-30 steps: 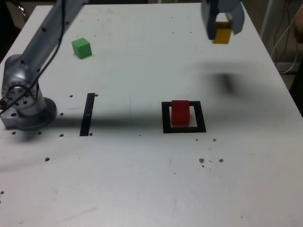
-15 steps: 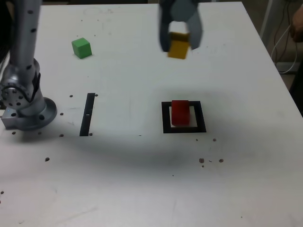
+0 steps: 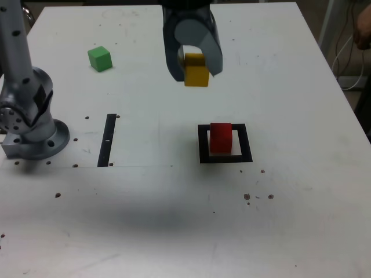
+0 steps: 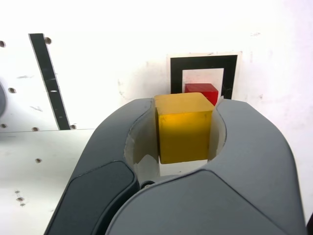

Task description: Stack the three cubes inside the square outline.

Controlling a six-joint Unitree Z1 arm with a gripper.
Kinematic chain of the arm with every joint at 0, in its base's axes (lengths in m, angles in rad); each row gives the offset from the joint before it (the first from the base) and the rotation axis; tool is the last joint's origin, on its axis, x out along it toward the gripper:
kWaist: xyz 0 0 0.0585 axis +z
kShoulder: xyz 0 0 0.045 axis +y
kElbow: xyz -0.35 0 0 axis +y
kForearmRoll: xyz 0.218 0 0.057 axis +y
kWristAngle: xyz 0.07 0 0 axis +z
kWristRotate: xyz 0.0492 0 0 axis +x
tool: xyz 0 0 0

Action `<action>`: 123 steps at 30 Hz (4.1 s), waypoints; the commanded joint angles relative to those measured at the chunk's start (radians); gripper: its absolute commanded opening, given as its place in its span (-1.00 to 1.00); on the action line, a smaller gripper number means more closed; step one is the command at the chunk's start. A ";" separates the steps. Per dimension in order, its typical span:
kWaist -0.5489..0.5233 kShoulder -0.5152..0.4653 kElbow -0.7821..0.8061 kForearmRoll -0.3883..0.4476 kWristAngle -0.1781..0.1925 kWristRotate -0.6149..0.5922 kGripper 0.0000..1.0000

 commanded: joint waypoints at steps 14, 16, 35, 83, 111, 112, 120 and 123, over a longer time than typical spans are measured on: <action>-0.045 0.099 0.030 -0.136 0.006 -0.067 -0.39; -0.049 0.108 0.029 -0.141 0.004 -0.070 -0.39; -0.088 0.151 0.048 -0.190 0.001 -0.084 -0.39; -0.055 0.173 0.165 -0.294 -0.034 -0.064 0.98; 0.169 -0.041 0.229 -0.026 0.012 0.023 1.00; 0.188 -0.050 0.238 -0.025 0.012 0.031 1.00; 0.380 -0.096 0.317 -0.025 0.008 0.104 0.99; 0.462 -0.106 0.342 -0.029 0.000 0.135 0.98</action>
